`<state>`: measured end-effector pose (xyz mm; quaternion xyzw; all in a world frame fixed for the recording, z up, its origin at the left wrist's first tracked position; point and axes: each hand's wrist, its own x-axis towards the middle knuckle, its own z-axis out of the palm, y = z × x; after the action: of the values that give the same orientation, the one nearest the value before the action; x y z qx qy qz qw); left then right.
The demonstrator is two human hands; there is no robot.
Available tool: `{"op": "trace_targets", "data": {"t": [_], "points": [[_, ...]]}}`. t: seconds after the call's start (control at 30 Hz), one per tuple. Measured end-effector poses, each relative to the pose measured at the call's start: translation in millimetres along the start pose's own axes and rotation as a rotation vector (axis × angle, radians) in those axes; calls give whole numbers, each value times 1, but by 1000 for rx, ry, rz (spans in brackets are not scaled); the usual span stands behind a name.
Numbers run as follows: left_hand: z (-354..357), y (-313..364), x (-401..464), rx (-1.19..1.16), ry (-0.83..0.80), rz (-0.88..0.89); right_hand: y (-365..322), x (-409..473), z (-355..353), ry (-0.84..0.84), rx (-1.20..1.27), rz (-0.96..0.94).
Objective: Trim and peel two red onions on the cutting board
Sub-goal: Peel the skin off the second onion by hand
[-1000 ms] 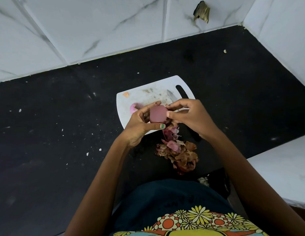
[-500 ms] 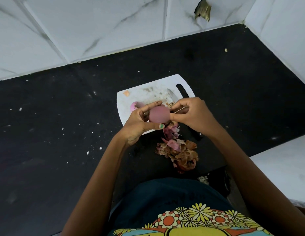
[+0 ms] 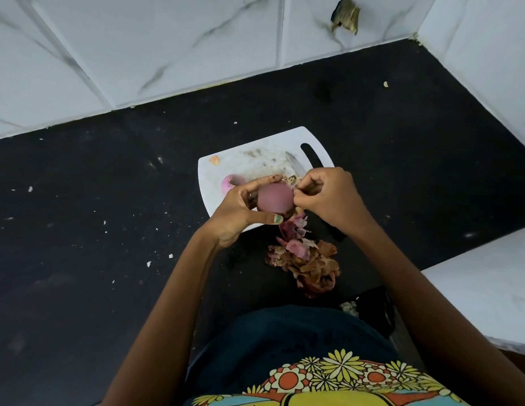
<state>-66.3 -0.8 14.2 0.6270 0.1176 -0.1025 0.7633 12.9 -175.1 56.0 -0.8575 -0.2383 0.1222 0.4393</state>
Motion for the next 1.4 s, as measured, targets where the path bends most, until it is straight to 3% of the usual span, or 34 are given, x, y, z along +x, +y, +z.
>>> {"op": "trace_targets", "data": {"t": [0.23, 0.43, 0.63, 0.8, 0.97, 1.2, 1.3, 1.4], "points": [[-3, 0, 1, -32, 92, 17, -2, -8, 2, -25, 192, -49], [0, -3, 1, -43, 91, 13, 0, -15, 15, 80, 233, -181], [1, -3, 2, -54, 103, 13, 2, -17, 24, 213, 83, -278], [3, -5, 3, -26, 113, 22, -1, -17, 27, 210, -134, -339], [4, -6, 2, 11, 120, 19, 1, -15, 27, 102, -243, -253], [3, -2, -1, -32, 65, 6, 4, -6, 22, 135, 106, 197], [3, -1, -2, -77, 46, 5, 16, -6, 19, 137, 6, 198], [4, 0, -2, -97, 34, 18, 27, -8, 19, -57, -144, 203]]}}
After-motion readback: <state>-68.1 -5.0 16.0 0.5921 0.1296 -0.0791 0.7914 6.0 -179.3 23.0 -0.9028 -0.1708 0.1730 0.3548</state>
